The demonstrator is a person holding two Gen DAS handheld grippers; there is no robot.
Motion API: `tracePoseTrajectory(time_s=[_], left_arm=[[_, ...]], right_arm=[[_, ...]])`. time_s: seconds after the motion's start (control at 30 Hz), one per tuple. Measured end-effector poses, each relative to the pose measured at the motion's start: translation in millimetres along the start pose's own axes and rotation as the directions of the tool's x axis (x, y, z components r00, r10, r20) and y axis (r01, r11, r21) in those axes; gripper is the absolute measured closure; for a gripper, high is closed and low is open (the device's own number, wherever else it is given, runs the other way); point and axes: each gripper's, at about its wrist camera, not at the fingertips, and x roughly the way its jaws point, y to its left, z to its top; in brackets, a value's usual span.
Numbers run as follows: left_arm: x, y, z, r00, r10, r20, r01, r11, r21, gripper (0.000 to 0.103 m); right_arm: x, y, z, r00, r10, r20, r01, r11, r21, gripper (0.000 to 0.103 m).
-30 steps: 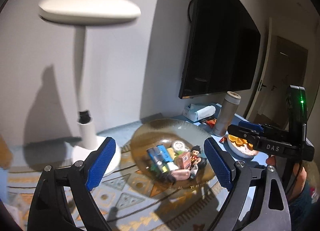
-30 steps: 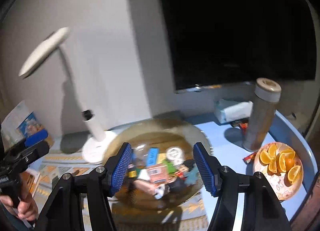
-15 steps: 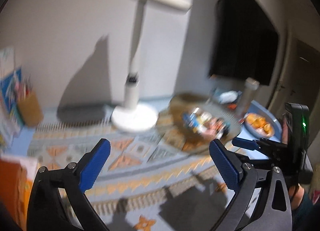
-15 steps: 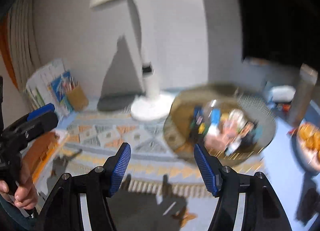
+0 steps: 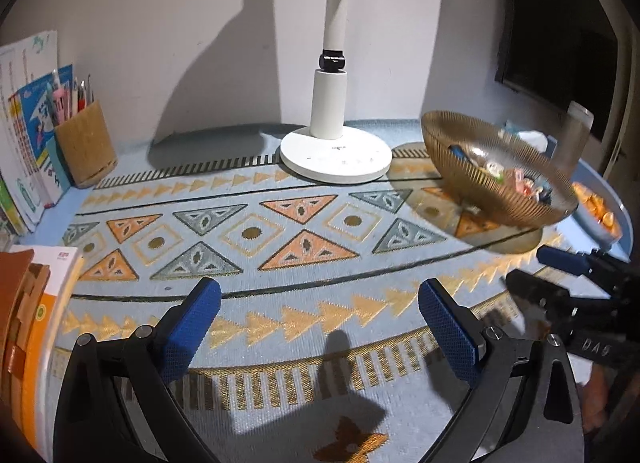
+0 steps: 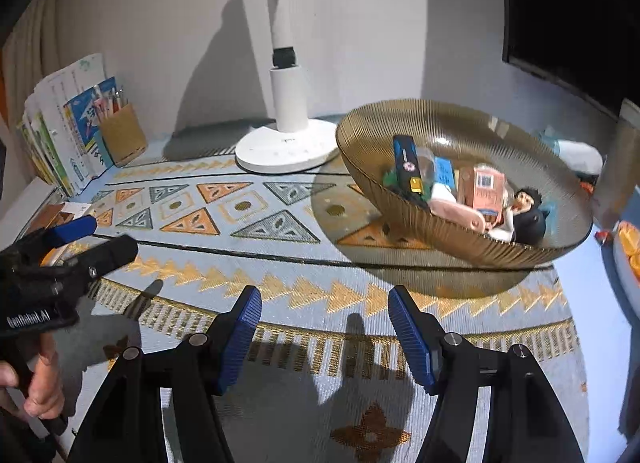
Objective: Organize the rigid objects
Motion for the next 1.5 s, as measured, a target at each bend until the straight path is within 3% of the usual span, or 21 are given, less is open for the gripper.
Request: tracePoseTrajectory(time_s=[0.3,0.4,0.67,0.73,0.87,1.0,1.23,1.3,1.5], left_arm=[[7.6,-7.8,-8.0,0.998,0.062,-0.026,-0.062,0.998,0.021,0.004],[15.3,-8.0,-10.1,0.986,0.147,-0.074,-0.146,0.989,0.015,0.004],[29.3,-2.1,-17.5,0.960,0.234,-0.154,-0.238,0.971,-0.009,0.004],[32.9,-3.0,-18.6,0.955,0.243,-0.170,-0.246,0.969,-0.001,0.004],[37.7,-5.0,-20.6,0.946,0.259,-0.195,-0.260,0.965,0.020,0.004],[40.2,-8.3,-22.4,0.940,0.275,-0.204,-0.272,0.961,0.043,0.001],[41.4,-9.3,-22.6,0.940,0.271,-0.207,-0.267,0.963,0.045,0.001],[42.4,-8.7,-22.3,0.941,0.267,-0.209,-0.264,0.964,0.042,0.001],[44.4,-5.6,-21.8,0.944,0.247,-0.218,-0.248,0.969,0.027,0.000]], right_arm=[[13.5,-4.7,-7.1,0.999,-0.012,-0.041,0.013,1.000,0.013,0.039],[20.1,-6.3,-7.6,0.997,-0.013,-0.070,0.014,1.000,0.018,0.039],[28.6,-7.0,-9.1,0.993,-0.019,-0.112,0.021,1.000,0.018,0.038],[29.9,-6.4,-9.5,0.993,-0.020,-0.120,0.022,1.000,0.015,0.036],[34.2,-7.3,-9.0,0.989,-0.031,-0.144,0.034,0.999,0.015,0.020],[39.1,-7.2,-9.0,0.986,-0.032,-0.163,0.035,0.999,0.012,0.014],[42.7,-2.9,-9.8,0.982,-0.051,-0.180,0.049,0.999,-0.016,0.008],[45.5,-4.2,-9.9,0.979,-0.058,-0.196,0.056,0.998,-0.013,0.000],[47.8,-1.7,-9.5,0.977,-0.066,-0.203,0.062,0.998,-0.022,0.000]])
